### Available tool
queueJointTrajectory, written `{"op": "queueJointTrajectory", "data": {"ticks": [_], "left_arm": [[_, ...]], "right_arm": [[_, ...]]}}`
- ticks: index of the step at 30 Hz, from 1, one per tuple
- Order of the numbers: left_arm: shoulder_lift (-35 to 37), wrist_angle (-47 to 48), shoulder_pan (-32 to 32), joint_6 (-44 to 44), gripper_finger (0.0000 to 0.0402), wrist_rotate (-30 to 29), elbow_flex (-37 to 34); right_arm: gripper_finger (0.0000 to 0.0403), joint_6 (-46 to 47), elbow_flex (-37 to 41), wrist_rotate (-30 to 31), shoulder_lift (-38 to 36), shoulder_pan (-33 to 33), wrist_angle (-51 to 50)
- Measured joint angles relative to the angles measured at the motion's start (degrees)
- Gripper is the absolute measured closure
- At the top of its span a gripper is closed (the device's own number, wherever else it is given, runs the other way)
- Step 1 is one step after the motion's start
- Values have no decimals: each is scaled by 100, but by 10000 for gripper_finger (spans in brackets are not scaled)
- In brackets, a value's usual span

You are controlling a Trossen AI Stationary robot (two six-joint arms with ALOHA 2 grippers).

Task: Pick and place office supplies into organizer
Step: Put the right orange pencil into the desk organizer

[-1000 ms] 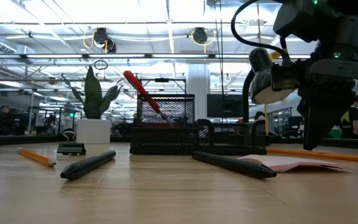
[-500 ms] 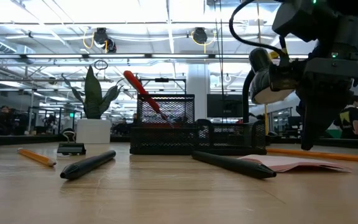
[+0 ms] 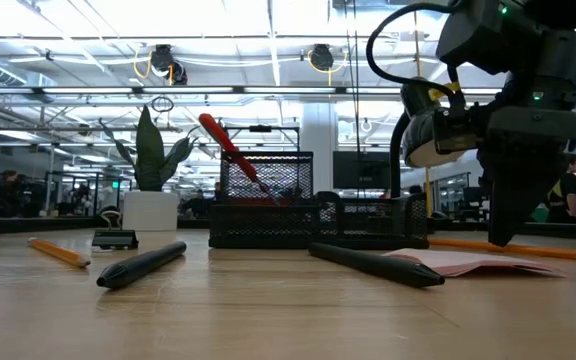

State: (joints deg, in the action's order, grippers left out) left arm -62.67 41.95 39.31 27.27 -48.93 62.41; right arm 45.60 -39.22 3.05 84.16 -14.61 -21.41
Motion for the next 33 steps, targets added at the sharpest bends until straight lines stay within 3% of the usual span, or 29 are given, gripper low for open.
{"op": "queueJointTrajectory", "data": {"ticks": [8,18,33], "left_arm": [[0,0,-2,0,275,0,0],[-2,0,-1,-1,275,0,0],[-1,9,-1,-14,275,0,0]], "right_arm": [[217,179,7,12,11,0,-9],[248,459,13,35,15,-11,-26],[248,732,15,-18,230,-44,10]]}}
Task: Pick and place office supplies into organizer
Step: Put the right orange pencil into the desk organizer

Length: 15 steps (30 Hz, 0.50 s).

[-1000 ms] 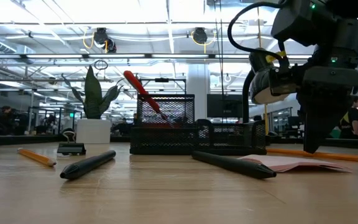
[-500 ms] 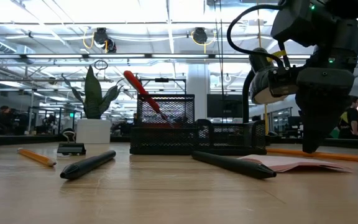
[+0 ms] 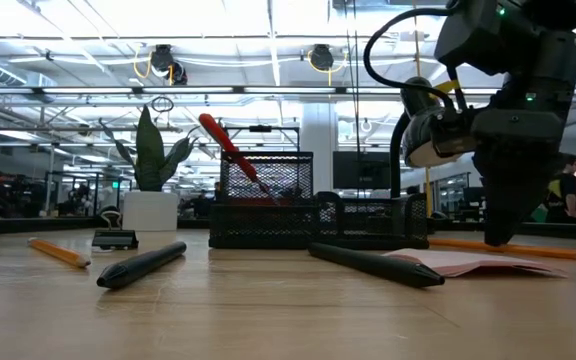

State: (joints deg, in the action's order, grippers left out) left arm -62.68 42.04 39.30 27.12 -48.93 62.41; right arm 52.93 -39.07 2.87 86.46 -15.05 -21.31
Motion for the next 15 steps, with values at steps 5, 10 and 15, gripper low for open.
{"op": "queueJointTrajectory", "data": {"ticks": [5,10,15], "left_arm": [[-2,0,-2,-110,275,0,0],[-2,0,-2,-112,275,0,0],[-1,0,0,-144,275,49,0]], "right_arm": [[248,192,0,0,91,-30,41],[248,334,0,31,97,-73,166],[248,341,0,54,102,-83,177]]}}
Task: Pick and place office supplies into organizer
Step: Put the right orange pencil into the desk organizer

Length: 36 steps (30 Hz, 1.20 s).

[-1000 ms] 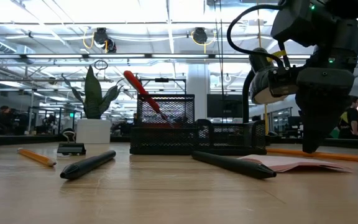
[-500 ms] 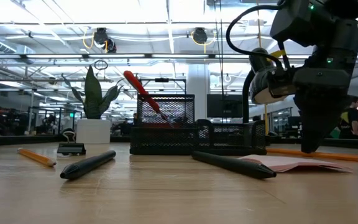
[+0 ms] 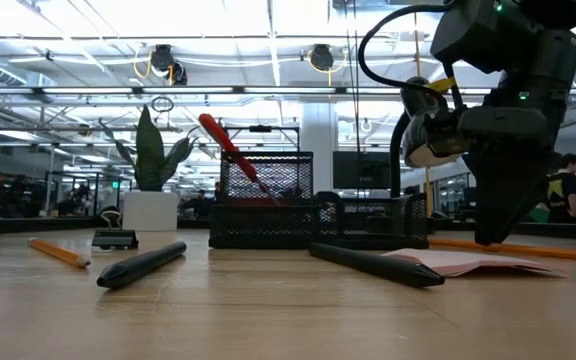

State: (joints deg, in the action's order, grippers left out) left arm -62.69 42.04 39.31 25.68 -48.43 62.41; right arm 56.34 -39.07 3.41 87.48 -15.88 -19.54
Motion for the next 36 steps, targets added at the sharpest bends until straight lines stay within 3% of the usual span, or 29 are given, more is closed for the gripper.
{"op": "queueJointTrajectory", "data": {"ticks": [36], "left_arm": [[0,0,-2,3,275,51,0]], "right_arm": [[248,595,2,-64,15,5,-1005]]}}
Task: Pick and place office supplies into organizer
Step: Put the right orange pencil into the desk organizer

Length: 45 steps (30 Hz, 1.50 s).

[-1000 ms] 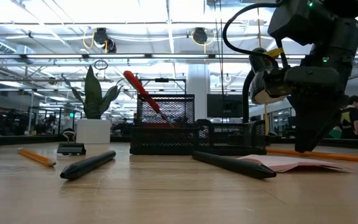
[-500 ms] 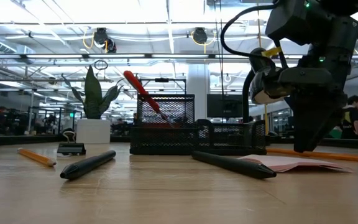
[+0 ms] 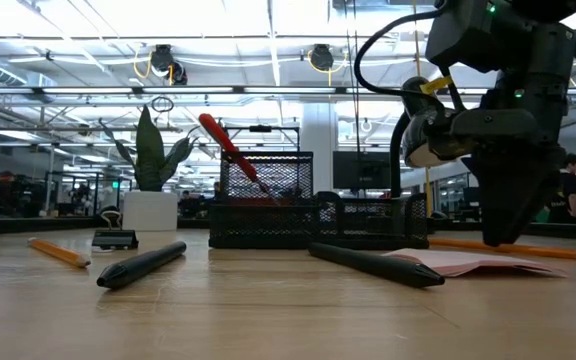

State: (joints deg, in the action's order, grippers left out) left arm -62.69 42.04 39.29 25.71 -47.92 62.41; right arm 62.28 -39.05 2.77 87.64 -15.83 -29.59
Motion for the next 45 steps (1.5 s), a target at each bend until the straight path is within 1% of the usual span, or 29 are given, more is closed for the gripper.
{"op": "queueJointTrajectory", "data": {"ticks": [16,28,39,45], "left_arm": [[0,78,1,0,275,4,0],[0,85,2,1,275,4,0],[2,85,0,4,275,4,0],[1,86,1,3,275,4,0]], "right_arm": [[248,160,5,13,-7,-3,14],[248,323,0,22,-4,2,-411],[248,321,0,115,-4,82,-414],[248,281,5,159,-11,77,-166]]}}
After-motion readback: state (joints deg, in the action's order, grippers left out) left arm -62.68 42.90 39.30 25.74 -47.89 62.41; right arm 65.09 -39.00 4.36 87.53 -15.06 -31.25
